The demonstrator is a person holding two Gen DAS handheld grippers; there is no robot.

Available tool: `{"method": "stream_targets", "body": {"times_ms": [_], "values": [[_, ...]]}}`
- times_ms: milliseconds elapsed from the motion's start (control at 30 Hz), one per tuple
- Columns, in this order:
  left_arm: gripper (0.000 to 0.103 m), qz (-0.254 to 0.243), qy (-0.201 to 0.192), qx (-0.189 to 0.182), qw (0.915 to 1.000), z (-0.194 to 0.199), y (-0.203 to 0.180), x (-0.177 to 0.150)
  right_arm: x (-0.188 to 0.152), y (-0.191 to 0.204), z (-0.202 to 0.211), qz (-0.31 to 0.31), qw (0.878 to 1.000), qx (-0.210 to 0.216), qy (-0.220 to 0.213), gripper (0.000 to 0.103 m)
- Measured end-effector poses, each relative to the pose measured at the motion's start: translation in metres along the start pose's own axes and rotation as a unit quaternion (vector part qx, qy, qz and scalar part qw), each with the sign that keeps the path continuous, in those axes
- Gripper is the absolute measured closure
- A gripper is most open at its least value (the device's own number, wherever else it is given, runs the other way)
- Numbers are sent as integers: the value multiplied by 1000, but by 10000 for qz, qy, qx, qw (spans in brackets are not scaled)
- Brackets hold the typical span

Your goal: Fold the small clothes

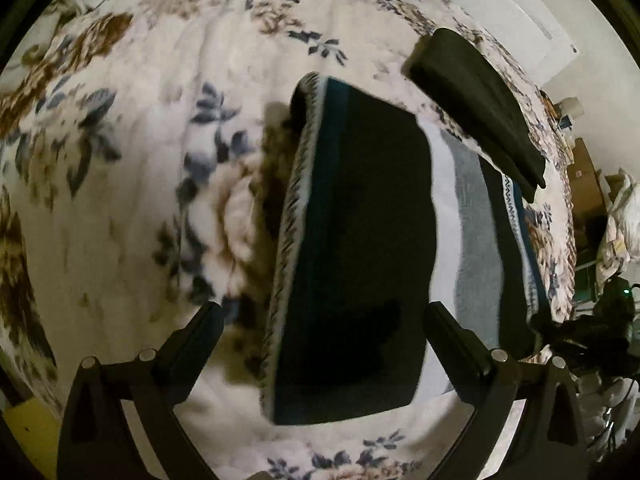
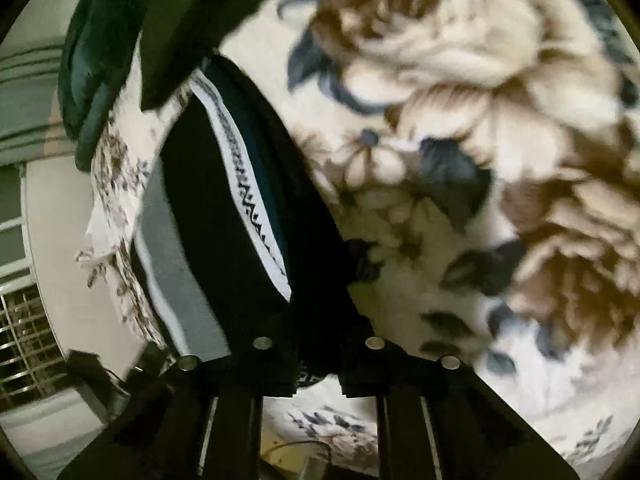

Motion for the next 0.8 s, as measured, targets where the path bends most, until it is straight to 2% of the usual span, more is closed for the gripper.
{"method": "stream_targets", "body": {"times_ms": [133, 233, 300, 400, 500, 633, 733, 800], "values": [[1, 125, 91, -32, 9999, -3, 7, -4, 2, -17, 5, -25, 9996, -289, 57, 91], [1, 226, 68, -66, 9997, -4, 14, 0, 6, -22, -12, 81, 9984, -192, 521, 83], [1, 256, -3, -176, 9995, -3, 18, 5, 11, -22, -10, 239, 9982, -314, 458, 56], [1, 321, -86, -635, 9974, -10, 22, 18, 25, -14, -8, 435, 9982, 153, 380, 36], [1, 489, -3, -1319, 9901, -29, 23, 32, 45, -7, -24, 533, 9937, 790, 594, 34], [1, 653, 131, -2171, 9739, -55, 12, 52, 66, 4, -61, 682, 9836, 1271, 1086, 34], [1, 466, 331, -2404, 9690, -73, -7, 61, 64, 25, -77, 881, 9733, 1592, 1398, 32], [2, 330, 469, -2363, 9700, -84, -17, 64, 61, 36, -90, 929, 9691, 1654, 1577, 32]]}}
Point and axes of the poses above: each gripper's, at about its wrist camera, not at the fingertips, and z roughly against the way its jaws point, y to its left, x to its top, the point moved 7 cm from there along -z, roughly the way its jaws point, and after that the axes turned 3 degrees about -z, right-handed, at the moved point
